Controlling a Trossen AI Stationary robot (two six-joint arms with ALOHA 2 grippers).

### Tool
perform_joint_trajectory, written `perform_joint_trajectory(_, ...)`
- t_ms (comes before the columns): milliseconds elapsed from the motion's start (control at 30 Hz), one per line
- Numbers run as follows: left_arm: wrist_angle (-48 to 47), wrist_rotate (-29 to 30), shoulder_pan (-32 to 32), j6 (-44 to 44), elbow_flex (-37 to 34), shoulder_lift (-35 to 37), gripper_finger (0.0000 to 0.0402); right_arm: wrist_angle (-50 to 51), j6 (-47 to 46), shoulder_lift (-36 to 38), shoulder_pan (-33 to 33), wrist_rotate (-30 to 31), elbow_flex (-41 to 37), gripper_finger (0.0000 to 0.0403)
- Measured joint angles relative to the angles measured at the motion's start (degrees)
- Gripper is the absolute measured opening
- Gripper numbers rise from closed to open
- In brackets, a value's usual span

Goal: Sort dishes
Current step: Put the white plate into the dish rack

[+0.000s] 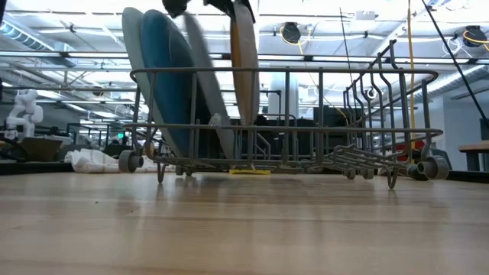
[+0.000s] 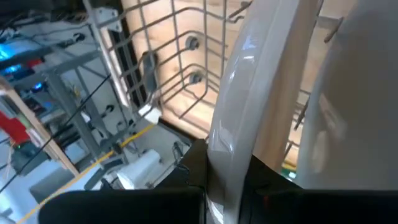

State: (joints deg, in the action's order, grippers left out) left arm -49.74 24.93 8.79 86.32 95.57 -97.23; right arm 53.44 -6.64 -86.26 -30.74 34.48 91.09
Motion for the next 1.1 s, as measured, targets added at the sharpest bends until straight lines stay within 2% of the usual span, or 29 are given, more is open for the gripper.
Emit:
perform_joint_trajectory(267,4.40,1.24,-0.41,5.11,-2.93,-0.51,0.0024,0.03,-1.43,0.00,-0.28,-0.04,0.00,0.0139)
perform_joint_trajectory(433,3.60,10.37,0.84,7.08,-2.84,0.11,0.0024,0.03,-0.84,0.02,-0.28,-0.02,0.00,0.0139)
perform_joint_trajectory(700,7.33,15.18,2.41,7.34,-2.27,4.68,0.0024,-0.01,0.25,0.02,-0.09,-0.04,0.00,0.0139)
perform_joint_trajectory(833,13.40,14.58,3.35,7.48,-2.23,6.88,0.0024,-0.06,0.43,0.02,-0.09,-0.04,0.00,0.0139)
perform_joint_trajectory(1100,12.82,4.36,1.97,3.81,-2.25,4.11,0.0024,-0.62,0.42,0.02,-0.13,-0.06,0.00,0.0139)
